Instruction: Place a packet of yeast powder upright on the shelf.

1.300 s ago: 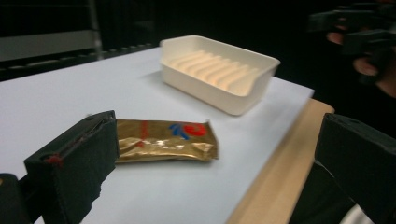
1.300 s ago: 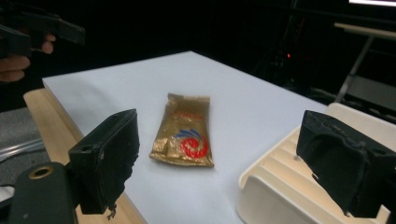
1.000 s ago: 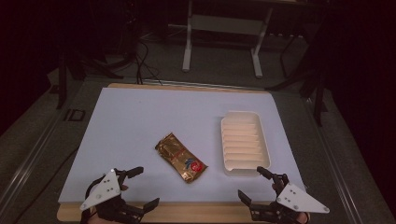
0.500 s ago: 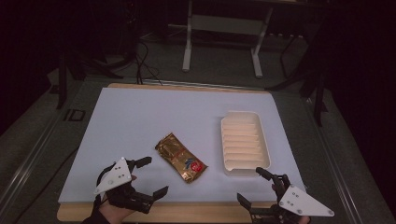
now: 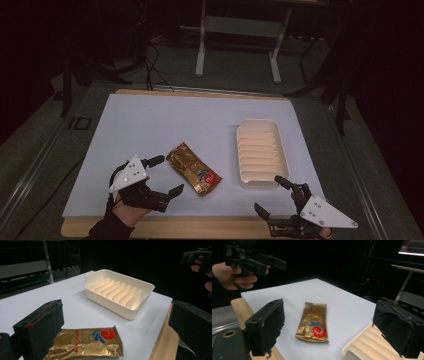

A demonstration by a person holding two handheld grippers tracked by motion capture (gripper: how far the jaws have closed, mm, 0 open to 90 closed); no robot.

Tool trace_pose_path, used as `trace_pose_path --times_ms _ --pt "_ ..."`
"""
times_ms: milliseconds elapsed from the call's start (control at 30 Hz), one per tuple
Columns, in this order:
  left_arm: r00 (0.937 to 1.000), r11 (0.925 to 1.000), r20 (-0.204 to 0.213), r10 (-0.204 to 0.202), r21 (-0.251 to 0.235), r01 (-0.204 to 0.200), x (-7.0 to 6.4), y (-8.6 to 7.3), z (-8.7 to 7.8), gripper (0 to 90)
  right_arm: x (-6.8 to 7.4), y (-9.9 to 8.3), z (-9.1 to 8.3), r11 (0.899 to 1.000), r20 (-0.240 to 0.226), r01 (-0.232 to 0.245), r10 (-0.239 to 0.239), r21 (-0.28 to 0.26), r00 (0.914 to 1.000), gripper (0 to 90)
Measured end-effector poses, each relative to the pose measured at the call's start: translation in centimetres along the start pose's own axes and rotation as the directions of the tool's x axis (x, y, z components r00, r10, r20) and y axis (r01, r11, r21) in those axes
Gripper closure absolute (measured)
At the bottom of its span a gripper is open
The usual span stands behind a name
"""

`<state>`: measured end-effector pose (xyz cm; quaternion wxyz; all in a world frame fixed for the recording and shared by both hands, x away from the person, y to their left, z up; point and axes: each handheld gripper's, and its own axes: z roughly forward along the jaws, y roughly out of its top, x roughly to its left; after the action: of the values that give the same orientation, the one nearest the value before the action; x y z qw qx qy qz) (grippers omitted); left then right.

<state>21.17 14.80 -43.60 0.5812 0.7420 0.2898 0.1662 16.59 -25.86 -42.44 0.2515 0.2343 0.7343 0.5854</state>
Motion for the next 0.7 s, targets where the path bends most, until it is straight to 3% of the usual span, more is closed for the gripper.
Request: trace_pose_path --times_ms 200,300,467,600,700 --pt "0.9999 0.9999 -0.014 -0.003 0.014 0.003 0.9 0.1 0.9 0.4 -0.2 -0.2 0.1 1.0 0.047 0.018 -0.019 0.024 0.9987 13.4" --pt "0.9996 0.9998 -0.024 -0.012 0.016 0.012 1.5 0.1 1.3 0.5 -0.3 -0.4 0.5 0.999 0.038 0.014 -0.016 0.045 0.9991 13.4" --pt "0.999 0.9997 -0.041 -0.018 0.018 0.019 2.2 0.1 2.0 0.5 0.0 -0.5 0.5 0.999 0.034 0.038 -0.039 0.031 0.9987 13.1" --pt "0.999 0.9997 -0.042 -0.017 0.02 0.017 3.1 0.1 2.4 0.5 -0.3 -0.5 0.3 0.999 -0.022 -0.029 0.029 0.014 0.9993 12.5" --pt "0.9983 0.9995 -0.052 -0.026 0.018 0.027 3.7 -0.1 2.8 0.5 -0.4 -0.4 0.1 1.0 0.002 -0.017 0.017 0.008 0.9999 11.8"
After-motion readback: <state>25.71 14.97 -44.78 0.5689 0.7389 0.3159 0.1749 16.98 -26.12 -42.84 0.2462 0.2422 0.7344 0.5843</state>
